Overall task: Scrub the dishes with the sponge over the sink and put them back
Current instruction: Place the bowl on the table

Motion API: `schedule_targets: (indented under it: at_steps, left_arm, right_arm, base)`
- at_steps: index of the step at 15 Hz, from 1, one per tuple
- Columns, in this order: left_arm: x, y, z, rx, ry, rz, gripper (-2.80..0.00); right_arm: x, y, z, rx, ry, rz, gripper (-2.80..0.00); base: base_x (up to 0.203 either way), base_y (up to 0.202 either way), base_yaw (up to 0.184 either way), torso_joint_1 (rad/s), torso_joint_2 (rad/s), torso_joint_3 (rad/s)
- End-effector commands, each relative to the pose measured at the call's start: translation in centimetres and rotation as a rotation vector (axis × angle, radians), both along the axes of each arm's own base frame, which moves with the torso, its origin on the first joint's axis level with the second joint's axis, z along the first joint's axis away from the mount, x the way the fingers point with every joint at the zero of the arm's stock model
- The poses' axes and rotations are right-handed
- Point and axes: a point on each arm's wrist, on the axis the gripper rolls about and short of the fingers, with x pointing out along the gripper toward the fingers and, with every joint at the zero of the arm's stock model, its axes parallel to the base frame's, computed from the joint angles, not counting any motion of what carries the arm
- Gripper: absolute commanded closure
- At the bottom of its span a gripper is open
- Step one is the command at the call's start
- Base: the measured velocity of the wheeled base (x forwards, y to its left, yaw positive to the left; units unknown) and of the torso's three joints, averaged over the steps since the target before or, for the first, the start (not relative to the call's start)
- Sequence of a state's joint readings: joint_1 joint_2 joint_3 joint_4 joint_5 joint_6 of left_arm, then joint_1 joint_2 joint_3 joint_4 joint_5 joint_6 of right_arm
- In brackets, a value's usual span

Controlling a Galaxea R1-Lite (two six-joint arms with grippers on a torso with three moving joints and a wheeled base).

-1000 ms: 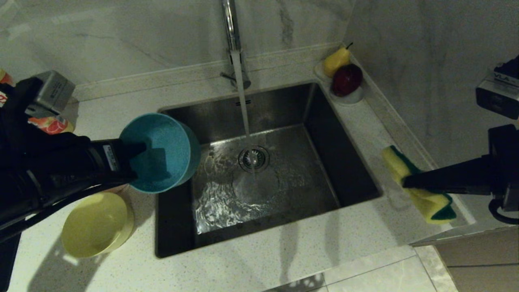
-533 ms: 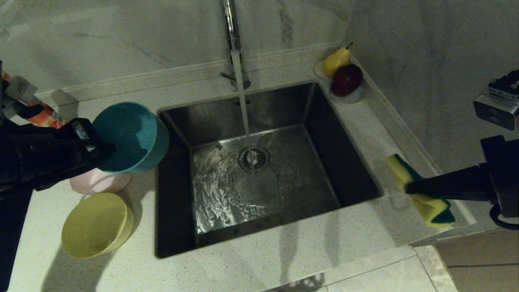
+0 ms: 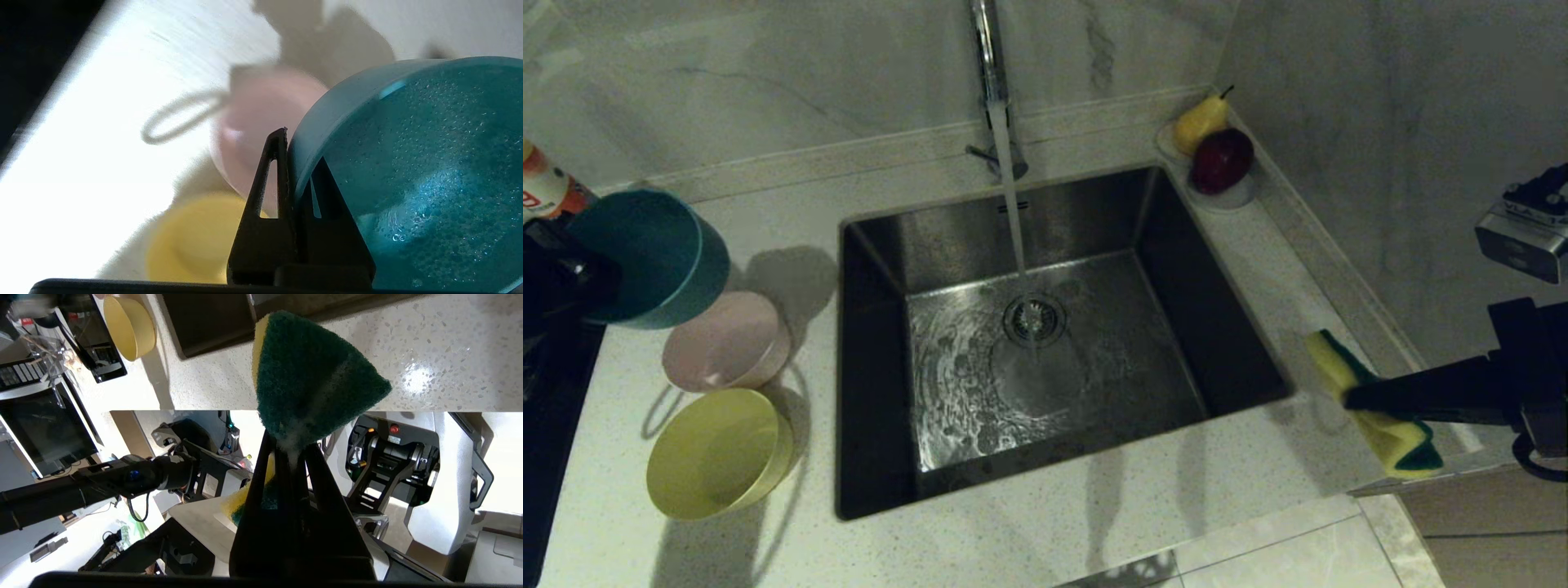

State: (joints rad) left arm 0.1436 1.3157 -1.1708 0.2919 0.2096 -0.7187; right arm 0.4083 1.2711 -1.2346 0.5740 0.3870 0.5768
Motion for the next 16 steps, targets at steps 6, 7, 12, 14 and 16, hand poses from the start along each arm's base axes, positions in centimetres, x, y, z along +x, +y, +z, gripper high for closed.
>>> schedule_targets:
  at_steps: [6,7,12,14,16]
  left_arm:
    - [3.1,8.0,-3.2,-0.080,0.109,0.315,0.00]
    - [3.6,9.2,-3.8,-0.093,0.114,0.355,0.00]
    - [4.8,15.3,-5.3,-0.119,0.100,0.498,0.00]
    - [5.0,17.2,-5.0,-0.125,0.085,0.534,0.00]
    - [4.8,18.5,-4.8,-0.138,0.066,0.562,0.00]
  right_arm:
    - [-0.4,-0.3,-0.6,-0.005,0.015,-0.006,0.00]
    - [-0.4,-0.3,-0.6,-0.010,0.008,0.001,0.00]
    - [-0.4,-0.3,-1.1,-0.025,0.017,0.010,0.00]
    - [-0.3,-0.2,-1.6,-0.034,0.015,0.019,0.00]
    - [-0.1,-0.2,-1.9,-0.028,-0.003,0.020,0.00]
  base:
    - [0.000,0.000,0.000,0.000,0.00,0.000]
    - [0.000,0.000,0.000,0.000,0.00,0.000]
    - [0.000,0.000,0.000,0.000,0.00,0.000]
    - [0.000,0.000,0.000,0.000,0.00,0.000]
    - [0.000,0.000,0.000,0.000,0.00,0.000]
